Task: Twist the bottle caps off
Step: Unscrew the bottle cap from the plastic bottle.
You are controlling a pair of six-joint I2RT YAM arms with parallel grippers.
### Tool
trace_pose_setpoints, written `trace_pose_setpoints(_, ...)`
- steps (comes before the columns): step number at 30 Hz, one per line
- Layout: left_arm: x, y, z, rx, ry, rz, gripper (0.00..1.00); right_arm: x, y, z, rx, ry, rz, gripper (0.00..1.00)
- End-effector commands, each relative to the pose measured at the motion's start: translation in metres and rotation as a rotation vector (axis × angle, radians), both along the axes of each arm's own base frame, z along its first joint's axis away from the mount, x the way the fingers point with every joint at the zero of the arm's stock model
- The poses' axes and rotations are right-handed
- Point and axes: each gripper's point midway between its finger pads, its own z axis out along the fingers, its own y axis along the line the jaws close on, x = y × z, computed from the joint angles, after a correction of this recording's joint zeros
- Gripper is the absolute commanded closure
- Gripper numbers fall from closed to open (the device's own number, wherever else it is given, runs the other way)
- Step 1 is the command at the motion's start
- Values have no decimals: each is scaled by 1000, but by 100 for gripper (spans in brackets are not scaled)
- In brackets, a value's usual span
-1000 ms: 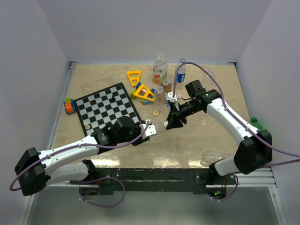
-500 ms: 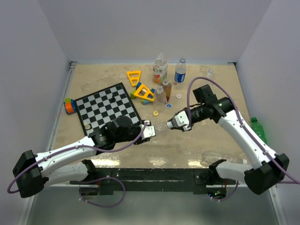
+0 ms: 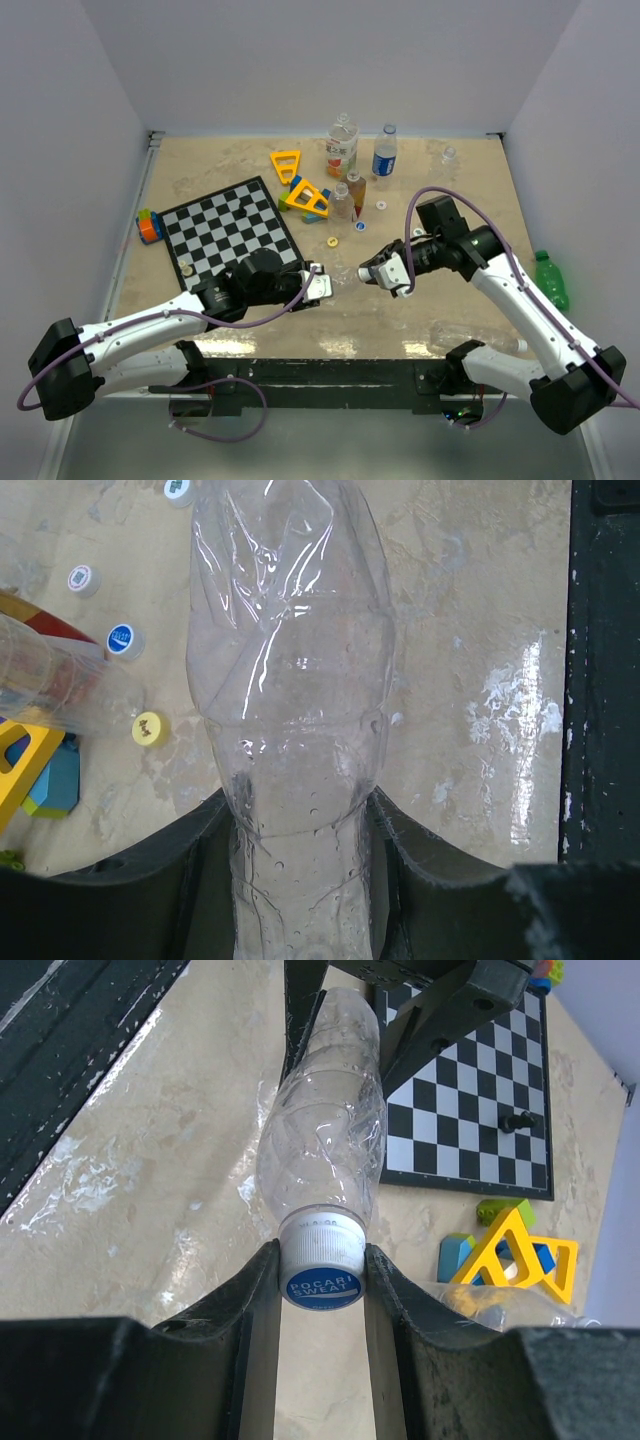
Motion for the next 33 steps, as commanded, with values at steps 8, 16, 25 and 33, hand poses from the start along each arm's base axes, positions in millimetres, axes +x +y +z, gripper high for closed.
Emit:
trace_pose_setpoints(8,-1,7,-6,14,40,34,100,0,-5,34,41,33,-101,30)
trace_pose_setpoints(16,4,9,-2,13,33,69,100,-2,-28,42,7,52,-269,23)
trace_pose_setpoints(25,8,11,1,10,25,94,100,15,-49,66,85,159,-538,22)
trace_pose_setpoints(33,14,14,2,17,12,130,100,34,-38,70,115,333,-604,22)
